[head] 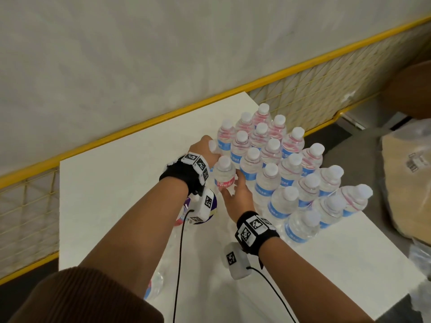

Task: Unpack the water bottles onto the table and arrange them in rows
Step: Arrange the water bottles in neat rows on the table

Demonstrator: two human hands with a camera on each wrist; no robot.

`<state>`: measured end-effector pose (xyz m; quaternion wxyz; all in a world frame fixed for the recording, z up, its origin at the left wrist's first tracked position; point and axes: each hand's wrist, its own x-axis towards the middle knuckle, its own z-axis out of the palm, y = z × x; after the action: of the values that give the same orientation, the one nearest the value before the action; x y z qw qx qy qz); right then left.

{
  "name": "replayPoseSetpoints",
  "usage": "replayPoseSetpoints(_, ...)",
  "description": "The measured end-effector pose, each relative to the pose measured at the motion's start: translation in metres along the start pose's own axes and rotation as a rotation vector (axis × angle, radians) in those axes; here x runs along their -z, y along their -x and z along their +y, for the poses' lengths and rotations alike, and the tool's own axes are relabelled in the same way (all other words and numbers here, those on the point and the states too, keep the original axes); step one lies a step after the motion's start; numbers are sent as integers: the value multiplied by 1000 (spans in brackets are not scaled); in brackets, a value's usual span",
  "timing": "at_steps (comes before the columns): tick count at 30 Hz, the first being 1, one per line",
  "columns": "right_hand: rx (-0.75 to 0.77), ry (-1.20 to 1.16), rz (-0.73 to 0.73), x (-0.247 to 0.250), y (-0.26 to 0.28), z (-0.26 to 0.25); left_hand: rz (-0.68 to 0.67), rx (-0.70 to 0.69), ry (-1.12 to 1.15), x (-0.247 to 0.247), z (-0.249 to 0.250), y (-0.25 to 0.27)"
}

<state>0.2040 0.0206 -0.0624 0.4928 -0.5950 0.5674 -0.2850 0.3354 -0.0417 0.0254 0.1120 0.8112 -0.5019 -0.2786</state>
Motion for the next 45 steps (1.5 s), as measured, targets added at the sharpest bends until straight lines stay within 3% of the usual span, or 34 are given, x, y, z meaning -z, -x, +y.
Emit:
replayPoseSetpoints(7, -67, -36, 2, -5, -4, -2, 25, -9, 48, 6, -7, -5)
replayPoseSetpoints(12, -17, 91, 3, -15, 0, 3, -5, -22, 31, 12, -14, -4)
replayPoseSetpoints(16, -6, 43, 2, -23, 2, -4, -40, -43, 33, 20, -14, 0)
replayPoseSetpoints(26, -142, 15, 61, -21, -2, -14, 17, -69, 28, 20, -18, 7)
replayPoseSetpoints(35, -174, -21, 76, -32, -9, -13, 0, -85, -6, 29, -16, 9)
replayPoseSetpoints(45, -282, 42, 64, -32, -16, -1, 59, -46, 137, 26, -24, 6)
